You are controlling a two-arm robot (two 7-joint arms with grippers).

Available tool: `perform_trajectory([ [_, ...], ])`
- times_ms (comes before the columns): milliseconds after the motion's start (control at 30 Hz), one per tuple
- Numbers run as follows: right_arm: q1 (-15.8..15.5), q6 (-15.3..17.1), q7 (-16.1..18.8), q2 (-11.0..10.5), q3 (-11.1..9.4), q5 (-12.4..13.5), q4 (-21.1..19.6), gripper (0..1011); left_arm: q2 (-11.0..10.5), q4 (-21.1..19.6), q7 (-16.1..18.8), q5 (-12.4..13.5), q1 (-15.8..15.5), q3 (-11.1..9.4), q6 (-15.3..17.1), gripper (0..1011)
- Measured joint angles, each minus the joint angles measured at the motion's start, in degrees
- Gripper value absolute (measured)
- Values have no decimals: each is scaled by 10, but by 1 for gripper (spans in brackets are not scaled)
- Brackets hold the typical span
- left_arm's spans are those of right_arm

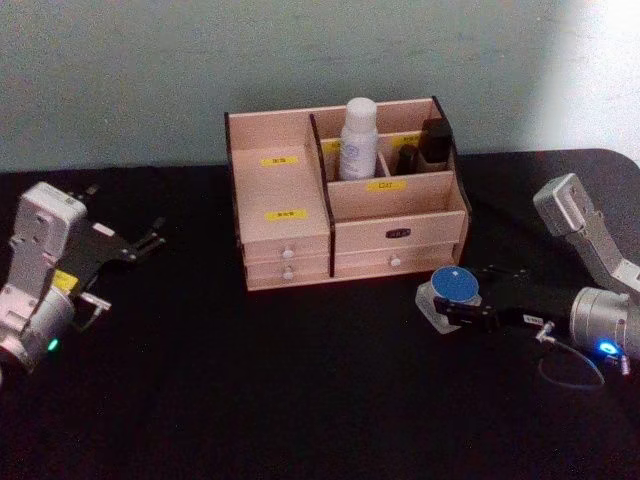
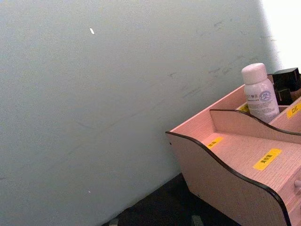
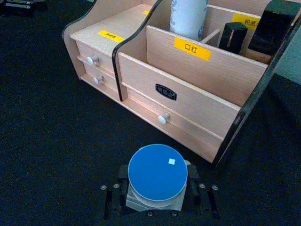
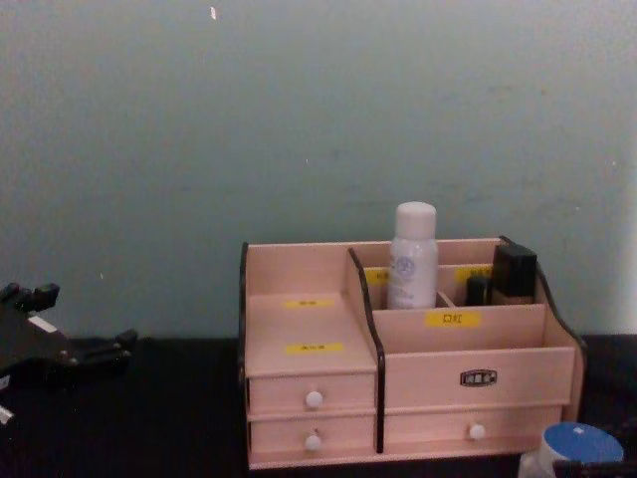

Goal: Pick up the facial cleanser and watermelon frost from the table and place them into the tiered storage box.

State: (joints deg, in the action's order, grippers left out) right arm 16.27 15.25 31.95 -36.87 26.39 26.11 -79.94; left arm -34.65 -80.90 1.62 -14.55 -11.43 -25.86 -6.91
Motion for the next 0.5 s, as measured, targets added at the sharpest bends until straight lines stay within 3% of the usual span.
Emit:
perform_trajectory([
  [500,0,0,0,0,0,0,0,729,0,0,0,0,0,0,0,1001],
])
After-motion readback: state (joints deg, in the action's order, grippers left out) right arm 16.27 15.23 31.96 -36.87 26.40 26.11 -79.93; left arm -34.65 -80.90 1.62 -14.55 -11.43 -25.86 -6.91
